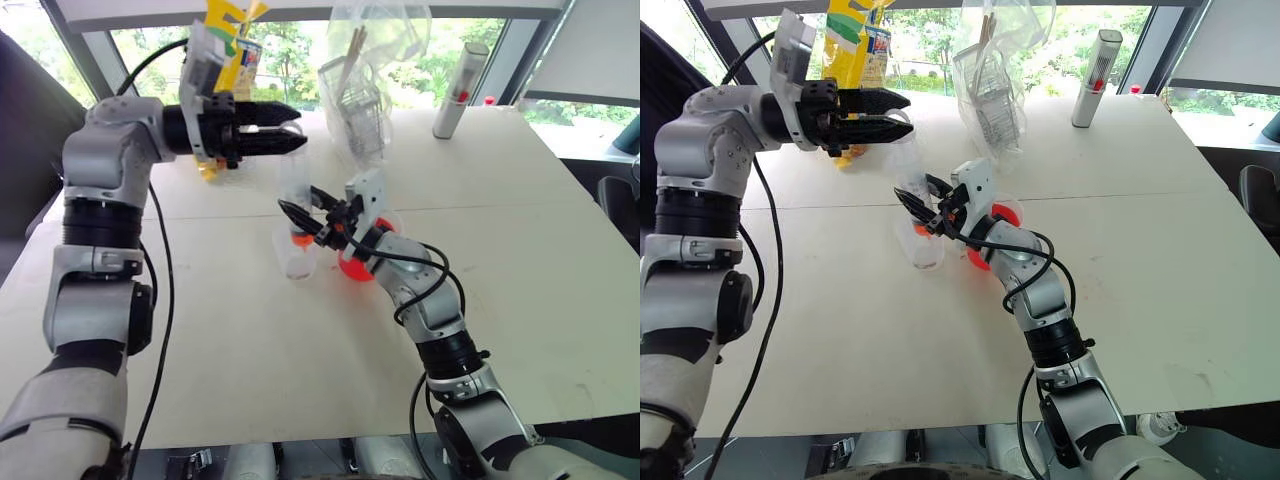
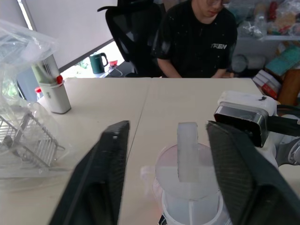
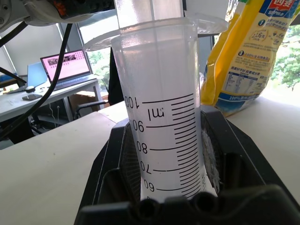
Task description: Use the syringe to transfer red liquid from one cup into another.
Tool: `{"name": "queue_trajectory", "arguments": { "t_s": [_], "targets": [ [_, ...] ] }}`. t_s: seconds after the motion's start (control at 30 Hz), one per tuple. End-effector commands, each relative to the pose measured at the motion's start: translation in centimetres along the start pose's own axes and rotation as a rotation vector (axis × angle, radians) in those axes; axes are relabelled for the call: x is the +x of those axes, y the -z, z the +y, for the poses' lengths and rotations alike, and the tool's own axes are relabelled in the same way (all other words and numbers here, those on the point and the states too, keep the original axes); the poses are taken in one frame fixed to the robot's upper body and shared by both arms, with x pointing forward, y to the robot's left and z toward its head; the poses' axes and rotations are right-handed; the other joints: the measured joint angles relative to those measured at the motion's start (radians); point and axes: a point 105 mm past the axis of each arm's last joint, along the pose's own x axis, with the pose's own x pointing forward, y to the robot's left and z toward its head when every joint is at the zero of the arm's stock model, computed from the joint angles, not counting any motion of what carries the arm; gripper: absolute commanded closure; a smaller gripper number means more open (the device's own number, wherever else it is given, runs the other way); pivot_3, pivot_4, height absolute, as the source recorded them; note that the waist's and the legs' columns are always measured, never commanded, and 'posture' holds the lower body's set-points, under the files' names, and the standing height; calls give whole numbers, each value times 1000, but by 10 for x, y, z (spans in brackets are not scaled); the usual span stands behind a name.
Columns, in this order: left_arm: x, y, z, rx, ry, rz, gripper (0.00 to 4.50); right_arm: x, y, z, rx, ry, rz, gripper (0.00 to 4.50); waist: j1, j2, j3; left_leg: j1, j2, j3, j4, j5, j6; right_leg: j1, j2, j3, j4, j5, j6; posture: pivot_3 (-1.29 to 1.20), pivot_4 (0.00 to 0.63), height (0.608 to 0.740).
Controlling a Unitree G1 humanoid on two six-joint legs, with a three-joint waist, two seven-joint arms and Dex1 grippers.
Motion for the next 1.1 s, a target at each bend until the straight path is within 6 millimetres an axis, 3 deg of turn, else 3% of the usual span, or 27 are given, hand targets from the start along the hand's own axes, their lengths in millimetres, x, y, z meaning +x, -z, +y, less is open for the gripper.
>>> {"name": "queue_trajectory", "arguments": {
  "t_s": [0.03,0.07,0.23,0.37,0.77,1.1],
  "targets": [
    [-1,-11,-1,35,-2,-21,3964,3,-16,3,-26,-12,-62,3102,1,0,0,0,0,0,0,0,0,0,0,0,0,0,0,0,150,739],
    [-1,-11,-1,34,-1,-22,4456,3,-16,3,-26,-11,-62,3102,1,0,0,0,0,0,0,0,0,0,0,0,0,0,0,0,150,739],
    [-1,-5,-7,31,29,9,4456,4,-18,3,-29,-11,-68,3102,-1,0,0,0,0,0,0,0,0,0,0,0,0,0,0,0,150,739],
    [1,9,-13,38,48,66,4456,4,-29,1,-33,0,-97,3102,0,0,0,0,0,0,0,0,0,0,0,0,0,0,0,0,150,739],
    [7,24,-22,25,71,100,4456,10,-63,-2,-52,17,-183,3102,0,0,0,0,0,-1,0,0,0,0,0,0,0,0,0,0,150,739],
    [7,40,-26,0,60,129,4456,7,-74,-7,-56,35,-200,3102,0,0,0,0,0,-1,0,0,0,0,0,0,0,0,0,0,150,739]
  ]
}}
